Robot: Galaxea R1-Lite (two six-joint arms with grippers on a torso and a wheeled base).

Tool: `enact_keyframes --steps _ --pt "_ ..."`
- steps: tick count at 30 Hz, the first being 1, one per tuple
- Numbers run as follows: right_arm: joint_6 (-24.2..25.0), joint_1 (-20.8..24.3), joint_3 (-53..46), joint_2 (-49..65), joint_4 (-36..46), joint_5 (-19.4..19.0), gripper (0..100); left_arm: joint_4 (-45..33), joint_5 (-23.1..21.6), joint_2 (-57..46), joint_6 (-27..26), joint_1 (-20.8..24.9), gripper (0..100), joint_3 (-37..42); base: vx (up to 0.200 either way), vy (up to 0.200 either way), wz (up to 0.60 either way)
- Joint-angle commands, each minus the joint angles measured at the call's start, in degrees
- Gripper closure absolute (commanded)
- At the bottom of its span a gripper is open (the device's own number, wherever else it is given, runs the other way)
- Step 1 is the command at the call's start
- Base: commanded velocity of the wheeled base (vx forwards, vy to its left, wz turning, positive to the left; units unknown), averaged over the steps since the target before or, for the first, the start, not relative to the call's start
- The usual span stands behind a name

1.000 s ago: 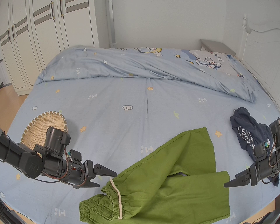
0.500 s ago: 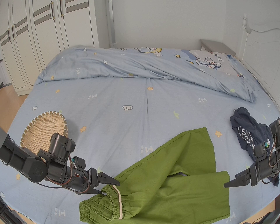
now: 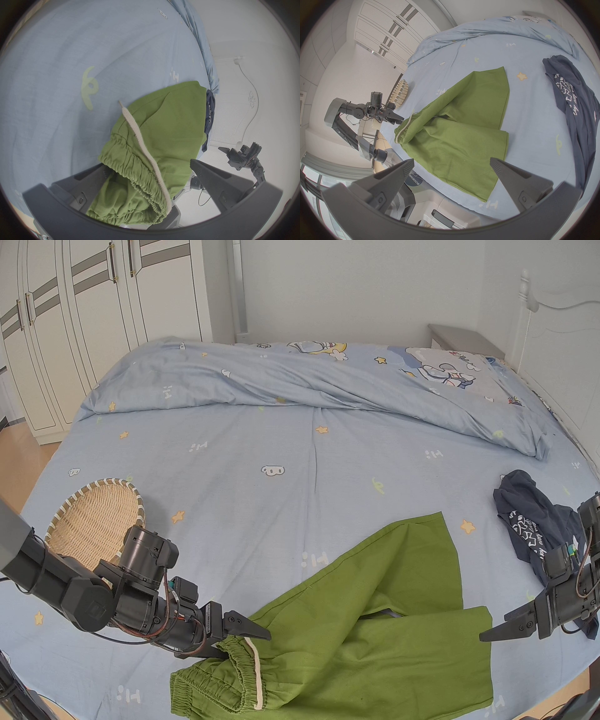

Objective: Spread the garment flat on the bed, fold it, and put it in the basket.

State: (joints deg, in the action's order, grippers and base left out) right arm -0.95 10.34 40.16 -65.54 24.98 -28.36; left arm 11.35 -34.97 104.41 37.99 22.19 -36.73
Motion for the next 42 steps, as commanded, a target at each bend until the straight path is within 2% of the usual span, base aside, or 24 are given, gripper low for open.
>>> enact_keyframes --steps 1,6,7,21,27,32,34,36,42 --pt "0.0 0.1 -0.1 0.1 0.0 0.0 0 0.1 0.1 0.5 0.2 -0.1 0 -0.6 0.000 0.000 0.00" --pt "0.0 0.0 -0.1 0.0 0.0 0.0 0 0.1 0.1 0.5 0.2 -0.2 0 -0.9 0.000 0.000 0.00" --pt "0.0 0.1 0.0 0.0 0.0 0.0 0 0.1 0.2 0.5 0.2 -0.2 100 -1.1 0.000 0.000 0.00" --pt "-0.1 0.1 -0.1 0.1 0.0 0.0 0 0.5 0.7 0.6 0.8 -0.3 100 -2.6 0.000 0.000 0.00" --pt "0.2 -0.7 0.3 0.7 -1.4 0.0 0 0.5 0.8 0.6 0.7 -1.9 100 -5.4 0.000 0.000 0.00" --pt "0.6 -3.7 0.6 0.4 -8.2 -0.9 0 0.4 0.8 0.3 0.6 -2.8 100 -8.3 0.000 0.000 0.00" --pt "0.4 -8.5 1.3 -4.5 -15.2 -2.7 0 0.5 0.8 -0.2 0.4 -2.9 100 -9.1 0.000 0.000 0.00" --pt "0.1 -11.1 3.3 -9.3 -19.8 -4.3 0 0.6 0.8 -0.2 0.2 -3.1 100 -9.6 0.000 0.000 0.00" --pt "-1.3 -13.2 12.8 -24.0 -24.7 -7.2 0 0.9 0.7 -0.1 -1.5 -4.0 100 -10.1 0.000 0.000 0.00"
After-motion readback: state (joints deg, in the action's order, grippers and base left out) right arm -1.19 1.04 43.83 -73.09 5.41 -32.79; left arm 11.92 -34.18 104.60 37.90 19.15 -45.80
